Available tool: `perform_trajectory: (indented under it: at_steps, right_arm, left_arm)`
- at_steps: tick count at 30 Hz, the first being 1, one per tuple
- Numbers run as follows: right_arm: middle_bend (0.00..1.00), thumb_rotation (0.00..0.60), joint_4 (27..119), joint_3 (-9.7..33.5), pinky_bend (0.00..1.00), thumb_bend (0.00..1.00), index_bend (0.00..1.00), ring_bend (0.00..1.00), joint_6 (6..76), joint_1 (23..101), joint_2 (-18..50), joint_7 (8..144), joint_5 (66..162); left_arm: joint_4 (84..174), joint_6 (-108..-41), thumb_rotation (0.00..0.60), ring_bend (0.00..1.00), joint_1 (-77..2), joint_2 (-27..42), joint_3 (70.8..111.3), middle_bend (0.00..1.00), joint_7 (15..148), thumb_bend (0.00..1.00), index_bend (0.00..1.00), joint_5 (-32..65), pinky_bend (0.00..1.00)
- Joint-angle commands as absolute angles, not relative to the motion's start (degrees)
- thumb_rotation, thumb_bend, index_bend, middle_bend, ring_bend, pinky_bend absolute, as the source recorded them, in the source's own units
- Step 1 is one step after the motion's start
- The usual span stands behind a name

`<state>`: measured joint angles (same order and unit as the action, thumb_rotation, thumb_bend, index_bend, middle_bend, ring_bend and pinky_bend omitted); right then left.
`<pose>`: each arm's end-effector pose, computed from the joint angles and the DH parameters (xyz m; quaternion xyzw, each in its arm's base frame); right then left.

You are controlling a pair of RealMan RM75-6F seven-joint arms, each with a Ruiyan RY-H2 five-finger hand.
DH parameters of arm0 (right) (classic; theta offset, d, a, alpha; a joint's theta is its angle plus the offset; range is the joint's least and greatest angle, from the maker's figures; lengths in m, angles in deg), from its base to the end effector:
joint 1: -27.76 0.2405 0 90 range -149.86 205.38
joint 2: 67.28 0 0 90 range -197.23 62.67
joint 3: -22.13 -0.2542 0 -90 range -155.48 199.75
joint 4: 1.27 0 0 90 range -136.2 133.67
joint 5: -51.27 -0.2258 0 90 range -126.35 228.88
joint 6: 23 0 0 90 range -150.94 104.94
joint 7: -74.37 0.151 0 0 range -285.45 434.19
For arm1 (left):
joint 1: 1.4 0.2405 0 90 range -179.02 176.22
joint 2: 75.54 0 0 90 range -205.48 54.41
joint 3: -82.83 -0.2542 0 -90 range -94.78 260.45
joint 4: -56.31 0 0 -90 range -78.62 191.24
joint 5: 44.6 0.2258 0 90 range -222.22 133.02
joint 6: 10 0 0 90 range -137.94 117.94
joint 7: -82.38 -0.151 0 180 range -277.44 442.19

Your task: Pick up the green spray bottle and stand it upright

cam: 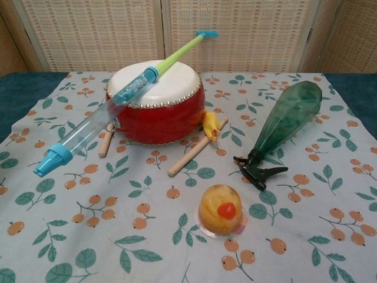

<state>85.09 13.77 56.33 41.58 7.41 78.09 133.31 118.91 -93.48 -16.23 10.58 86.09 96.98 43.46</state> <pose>-0.2873 -0.2581 0.0975 0.5734 -0.4093 0.4623 0.5384 -0.3293 0.2546 0.0616 -0.6082 -0.3763 -0.4655 0.5213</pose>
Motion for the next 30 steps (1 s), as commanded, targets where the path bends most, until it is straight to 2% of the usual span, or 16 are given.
perform_trajectory:
  at_steps: [1, 9, 19, 21, 24, 30]
  right_arm:
    - [0.06, 0.6, 86.46, 13.44, 0.0, 0.0, 0.0, 0.0, 56.24, 41.81, 6.65, 77.32, 133.24]
    - [0.06, 0.6, 87.94, 13.27, 0.0, 0.0, 0.0, 0.0, 56.25, 41.67, 5.72, 76.65, 132.67]
    - [0.06, 0.6, 85.06, 12.43, 0.0, 0.0, 0.0, 0.0, 53.51, 44.37, 7.05, 74.32, 132.45]
    - [0.06, 0.6, 83.66, 12.58, 0.0, 0.0, 0.02, 0.0, 53.04, 45.58, 7.26, 73.33, 134.14]
    - [0.13, 0.6, 81.96, 12.95, 0.0, 0.0, 0.09, 0.0, 51.95, 47.45, 7.8, 72.19, 136.39]
    - [0.18, 0.6, 79.63, 14.21, 0.0, 0.0, 0.18, 0.0, 46.74, 52.23, 8.26, 64.37, 139.71]
  left_arm:
    - [119.22, -93.67, 0.6, 0.0, -16.28, 10.47, 86.21, 0.0, 96.89, 0.17, 0.0, 43.53, 0.03]
    - [119.86, -94.16, 0.6, 0.0, -16.21, 10.16, 86.2, 0.0, 96.98, 0.17, 0.0, 43.83, 0.03]
    - [119.54, -93.24, 0.6, 0.0, -16.53, 10.09, 85.74, 0.0, 97.36, 0.17, 0.0, 44.09, 0.03]
    - [119.76, -93.47, 0.6, 0.0, -16.47, 10.08, 85.66, 0.0, 97.31, 0.17, 0.0, 44.26, 0.03]
    - [120.33, -94.0, 0.6, 0.0, -16.34, 9.99, 85.73, 0.0, 97.06, 0.17, 0.0, 44.38, 0.03]
    - [120.54, -93.15, 0.6, 0.0, -16.51, 10.18, 85.3, 0.0, 96.43, 0.17, 0.0, 44.47, 0.03]
